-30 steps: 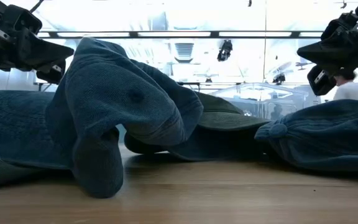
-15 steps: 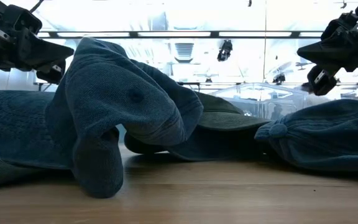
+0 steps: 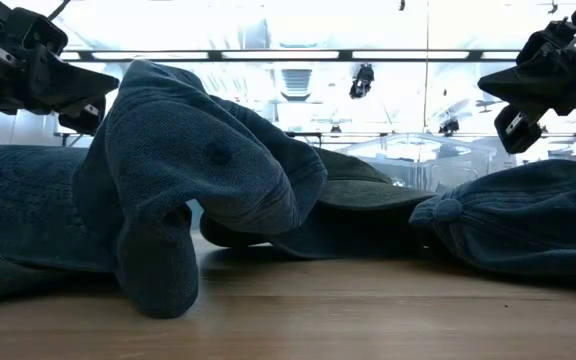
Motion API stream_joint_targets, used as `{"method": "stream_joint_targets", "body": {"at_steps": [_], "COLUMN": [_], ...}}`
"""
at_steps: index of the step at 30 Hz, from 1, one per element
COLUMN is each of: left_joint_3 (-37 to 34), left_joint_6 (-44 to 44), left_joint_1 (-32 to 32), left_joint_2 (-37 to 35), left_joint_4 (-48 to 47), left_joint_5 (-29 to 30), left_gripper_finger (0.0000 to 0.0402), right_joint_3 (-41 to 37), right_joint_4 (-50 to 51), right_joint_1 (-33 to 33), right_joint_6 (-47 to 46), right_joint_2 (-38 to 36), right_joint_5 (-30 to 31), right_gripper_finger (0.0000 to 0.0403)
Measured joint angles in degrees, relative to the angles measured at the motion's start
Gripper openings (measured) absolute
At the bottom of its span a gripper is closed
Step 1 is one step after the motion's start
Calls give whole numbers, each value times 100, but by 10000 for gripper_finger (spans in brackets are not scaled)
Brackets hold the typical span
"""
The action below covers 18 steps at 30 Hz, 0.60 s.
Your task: Pick & Place hat
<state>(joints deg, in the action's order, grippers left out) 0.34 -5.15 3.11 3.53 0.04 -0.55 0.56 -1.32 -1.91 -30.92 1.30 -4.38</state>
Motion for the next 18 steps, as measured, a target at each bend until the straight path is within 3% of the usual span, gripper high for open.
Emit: {"method": "stream_joint_targets", "body": {"at_steps": [18], "left_joint_3": [0], "left_joint_6": [0], "left_joint_1": [0], "left_joint_2": [0], "left_joint_4": [1], "left_joint_5": [1], "left_gripper_finger": [0], "right_joint_3": [0], "right_joint_4": [-104], "right_joint_1": [0], "right_joint_6": [-45], "right_joint_2": [5], "right_joint_5": [0], "right_gripper_finger": [8]}}
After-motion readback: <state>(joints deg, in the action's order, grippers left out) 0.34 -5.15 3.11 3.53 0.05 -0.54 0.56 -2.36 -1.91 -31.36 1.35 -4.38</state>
